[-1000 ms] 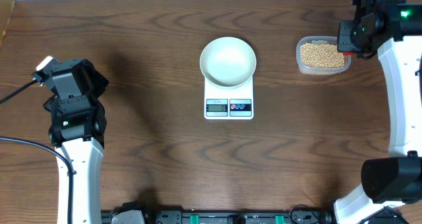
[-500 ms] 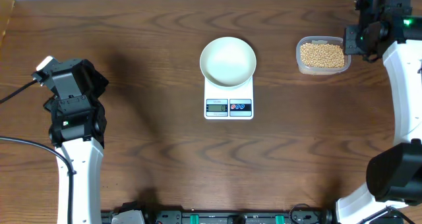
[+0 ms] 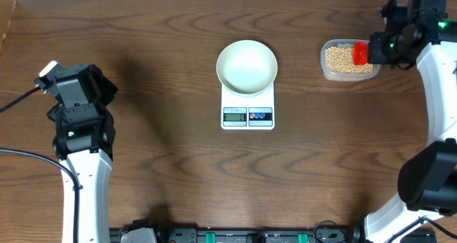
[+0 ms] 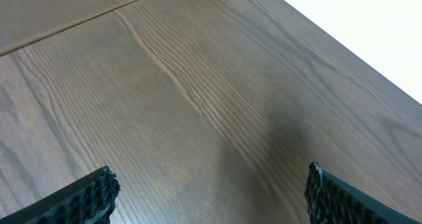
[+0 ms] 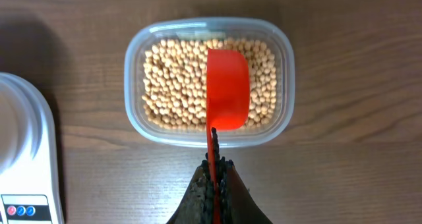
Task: Scoop item into bowl and weigh 50g on scale
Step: 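Lower the red scoop into the soybean tub with the right gripper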
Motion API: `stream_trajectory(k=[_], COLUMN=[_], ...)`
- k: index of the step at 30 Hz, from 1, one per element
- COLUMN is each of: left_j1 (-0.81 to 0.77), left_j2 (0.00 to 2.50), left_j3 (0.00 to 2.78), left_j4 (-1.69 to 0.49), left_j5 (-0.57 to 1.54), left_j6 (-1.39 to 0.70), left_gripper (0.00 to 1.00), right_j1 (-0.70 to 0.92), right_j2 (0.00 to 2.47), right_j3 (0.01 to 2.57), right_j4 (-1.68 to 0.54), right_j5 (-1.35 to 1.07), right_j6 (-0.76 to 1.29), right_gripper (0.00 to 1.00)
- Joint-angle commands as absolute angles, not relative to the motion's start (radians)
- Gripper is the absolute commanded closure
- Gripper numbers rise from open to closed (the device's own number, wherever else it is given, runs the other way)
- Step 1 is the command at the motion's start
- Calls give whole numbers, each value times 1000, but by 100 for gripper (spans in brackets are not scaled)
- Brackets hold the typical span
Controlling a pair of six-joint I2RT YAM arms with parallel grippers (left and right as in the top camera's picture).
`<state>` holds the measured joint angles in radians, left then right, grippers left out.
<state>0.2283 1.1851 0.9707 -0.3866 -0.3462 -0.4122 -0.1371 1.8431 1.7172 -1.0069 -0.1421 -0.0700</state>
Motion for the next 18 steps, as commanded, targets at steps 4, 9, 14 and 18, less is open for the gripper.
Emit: stream_trajectory(k=[4,9,14,18], left_j1=[233,233,233,233], left_j2=[1192,1192,1192,1192], left_j3=[971,971,971,971], left_j4=[-388,-388,-388,-388], left_j5=[-360,-360,-360,-360], left_j6=[-413,-413,-413,-413], left_gripper=[7,7,7,7], right_j1=[-138,-136,-136,-136], right_j2=[1859,1860,1888,1925], right_j3=[1712,1711,1711,1711], right_j4=[-1009,-1010,-1007,-1006], right_j5=[-77,-53,-51,-51], right_j6=[-76,-76,-76,-76], right_gripper=[99,99,99,99])
